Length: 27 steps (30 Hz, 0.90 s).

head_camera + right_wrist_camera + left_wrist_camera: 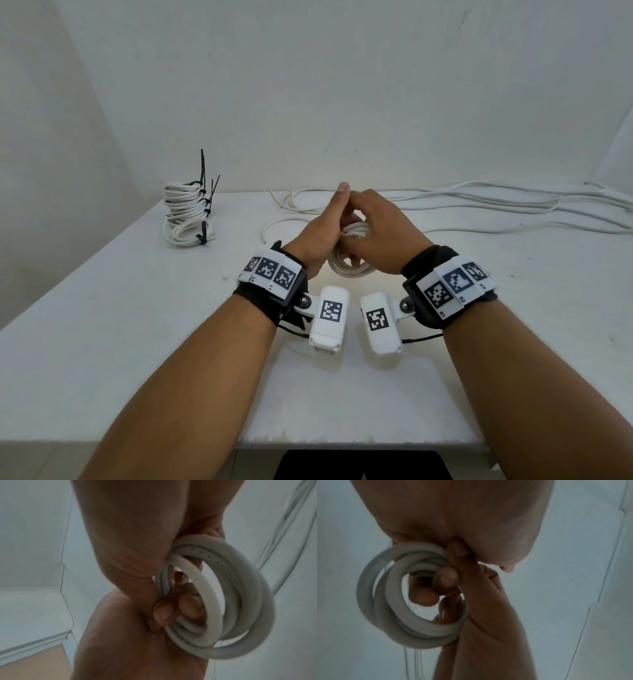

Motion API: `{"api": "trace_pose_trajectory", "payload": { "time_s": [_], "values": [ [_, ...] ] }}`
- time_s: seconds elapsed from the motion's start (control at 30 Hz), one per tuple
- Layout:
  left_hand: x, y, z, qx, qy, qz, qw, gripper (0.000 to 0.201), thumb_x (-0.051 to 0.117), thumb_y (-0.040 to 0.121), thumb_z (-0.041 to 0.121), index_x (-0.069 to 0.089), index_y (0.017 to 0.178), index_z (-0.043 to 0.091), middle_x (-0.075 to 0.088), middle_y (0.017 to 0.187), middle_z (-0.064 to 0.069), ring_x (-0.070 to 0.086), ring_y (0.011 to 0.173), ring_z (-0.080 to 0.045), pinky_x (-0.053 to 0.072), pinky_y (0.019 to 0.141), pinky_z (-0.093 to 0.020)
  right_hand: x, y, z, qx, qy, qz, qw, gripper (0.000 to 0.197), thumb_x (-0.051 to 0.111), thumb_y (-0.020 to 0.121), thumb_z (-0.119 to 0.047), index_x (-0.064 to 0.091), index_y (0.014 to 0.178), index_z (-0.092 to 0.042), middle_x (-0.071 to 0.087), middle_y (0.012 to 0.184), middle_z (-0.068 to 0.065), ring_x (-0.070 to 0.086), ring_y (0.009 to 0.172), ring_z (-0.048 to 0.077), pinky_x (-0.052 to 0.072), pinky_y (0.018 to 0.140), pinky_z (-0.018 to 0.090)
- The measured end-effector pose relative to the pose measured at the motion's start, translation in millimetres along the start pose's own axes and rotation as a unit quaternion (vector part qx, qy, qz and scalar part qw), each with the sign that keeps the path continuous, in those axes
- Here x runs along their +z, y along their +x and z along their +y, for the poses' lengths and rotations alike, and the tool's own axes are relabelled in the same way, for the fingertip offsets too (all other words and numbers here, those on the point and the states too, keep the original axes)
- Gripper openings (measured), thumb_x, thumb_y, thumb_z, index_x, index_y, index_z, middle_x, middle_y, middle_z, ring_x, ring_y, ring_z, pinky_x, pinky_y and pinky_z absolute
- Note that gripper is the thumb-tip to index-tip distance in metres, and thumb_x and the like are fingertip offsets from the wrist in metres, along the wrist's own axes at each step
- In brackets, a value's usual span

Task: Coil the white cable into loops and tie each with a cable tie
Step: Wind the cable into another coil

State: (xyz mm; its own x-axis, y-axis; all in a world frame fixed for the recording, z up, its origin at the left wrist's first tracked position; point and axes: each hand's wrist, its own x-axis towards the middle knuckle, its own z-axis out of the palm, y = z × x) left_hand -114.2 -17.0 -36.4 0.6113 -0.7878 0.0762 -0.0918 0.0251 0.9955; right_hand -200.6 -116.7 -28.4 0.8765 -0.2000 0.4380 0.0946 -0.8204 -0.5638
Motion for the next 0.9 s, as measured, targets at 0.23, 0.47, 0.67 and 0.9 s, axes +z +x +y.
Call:
{"api": "trace_pose_trajectory", "payload": {
  "time_s": [0.23,0.47,0.67,0.9],
  "values": [
    [-10,2,0,-0.068,-0.143,-0.062,0.985,0.075,0.023,0.091,0.074,0.051,0.063,0.01,0.048,0.05,-0.005,0.04,0.041,-0.014,0.035,0.042,-0.021,2,5,9,0.024,0.078,0.093,0.992,0.019,0.067,0.086,-0.026,0.052,0.077,-0.018,0.065,0.082,-0.003,0.062,0.079,0.018,0.05,0.076,0.034],
    [0,4,-2,-0.018,-0.045,0.095,0.994,0.056,0.024,0.105,0.044,0.063,0.083,0.009,0.038,0.044,0.004,0.035,0.041,-0.01,0.034,0.046,-0.02,4,5,8,0.02,0.077,0.085,0.993,0.005,0.068,0.088,-0.022,0.07,0.092,-0.024,0.067,0.081,-0.014,0.057,0.067,-0.008,0.036,0.063,0.008],
    [-10,9,0,-0.056,-0.145,0.015,0.988,0.056,0.026,0.102,0.052,0.062,0.081,0.013,0.04,0.044,0.002,0.033,0.033,-0.008,0.028,0.036,-0.016,4,6,6,0.01,0.102,0.118,0.988,0.004,0.073,0.083,-0.018,0.077,0.084,-0.019,0.069,0.072,-0.013,0.061,0.059,-0.002,0.04,0.061,0.012],
    [-1,13,12,-0.081,-0.198,-0.026,0.977,0.039,0.043,0.099,0.043,0.06,0.082,0.012,0.056,0.053,0.001,0.055,0.051,-0.011,0.043,0.063,-0.026,-6,9,14,0.022,0.102,0.274,0.956,0.007,0.072,0.084,-0.02,0.07,0.078,-0.016,0.066,0.077,-0.009,0.061,0.073,0.003,0.046,0.067,0.017]
  ]
}}
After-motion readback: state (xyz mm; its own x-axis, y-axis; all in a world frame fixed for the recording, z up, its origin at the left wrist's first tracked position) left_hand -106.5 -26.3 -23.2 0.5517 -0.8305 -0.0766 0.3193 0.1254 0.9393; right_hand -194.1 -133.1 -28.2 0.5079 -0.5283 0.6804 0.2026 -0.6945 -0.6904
